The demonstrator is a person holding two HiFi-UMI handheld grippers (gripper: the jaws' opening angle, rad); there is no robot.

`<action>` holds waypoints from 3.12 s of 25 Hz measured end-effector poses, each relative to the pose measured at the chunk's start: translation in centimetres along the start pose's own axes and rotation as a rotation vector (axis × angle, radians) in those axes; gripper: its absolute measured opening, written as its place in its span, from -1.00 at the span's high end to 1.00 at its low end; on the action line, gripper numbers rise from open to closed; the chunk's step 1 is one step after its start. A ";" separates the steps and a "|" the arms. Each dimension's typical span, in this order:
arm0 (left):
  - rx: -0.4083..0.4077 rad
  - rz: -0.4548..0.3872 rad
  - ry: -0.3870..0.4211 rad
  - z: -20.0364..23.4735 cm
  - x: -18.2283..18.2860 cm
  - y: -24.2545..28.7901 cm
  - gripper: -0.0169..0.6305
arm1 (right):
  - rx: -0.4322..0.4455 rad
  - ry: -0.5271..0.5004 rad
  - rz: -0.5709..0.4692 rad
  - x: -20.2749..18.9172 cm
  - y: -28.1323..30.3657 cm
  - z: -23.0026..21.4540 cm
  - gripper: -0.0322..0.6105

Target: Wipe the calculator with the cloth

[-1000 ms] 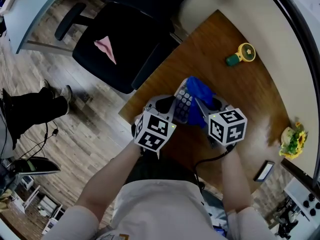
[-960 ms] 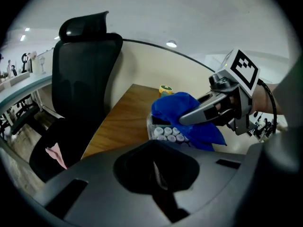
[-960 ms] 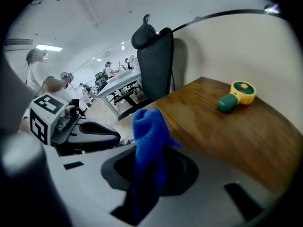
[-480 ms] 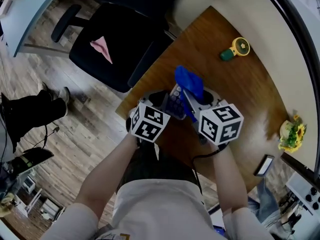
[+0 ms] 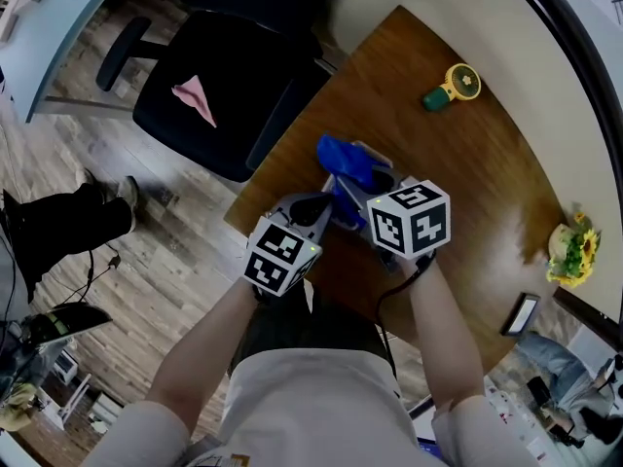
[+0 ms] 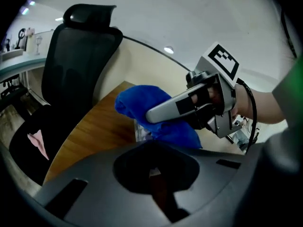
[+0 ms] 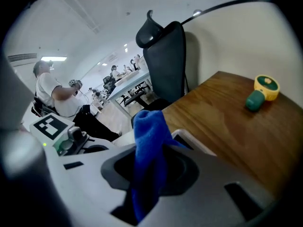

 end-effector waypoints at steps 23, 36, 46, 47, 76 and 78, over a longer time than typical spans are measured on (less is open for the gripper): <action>0.055 0.026 -0.002 0.0 0.0 0.2 0.94 | -0.124 0.030 0.019 -4.2 -6.1 -3.4 0.66; 0.046 -0.001 -0.024 0.0 0.0 0.3 0.95 | -0.008 0.098 0.021 -3.5 -0.9 0.2 0.66; 0.047 -0.016 -0.020 0.0 -0.2 0.2 0.94 | -0.088 0.062 0.189 -10.2 -4.1 -0.8 0.66; 0.047 -0.016 -0.019 -0.1 -0.1 0.3 0.95 | -0.114 0.065 0.225 -11.3 -4.4 -1.4 0.66; 0.020 0.008 0.010 0.1 -0.2 0.3 0.95 | -0.035 0.327 -0.073 -9.0 -2.6 3.6 0.66; 0.022 0.007 0.011 0.1 -0.3 0.2 0.95 | -0.035 0.303 0.005 -10.5 -2.9 3.8 0.66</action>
Point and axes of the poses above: the fingertips, and each gripper's own axes: y forward along the fingers, z to its left, x out of its top, the point moved 3 cm from there along -y, backward along the fingers, and after that the axes turned 3 degrees about z, right-handed, at the moved point
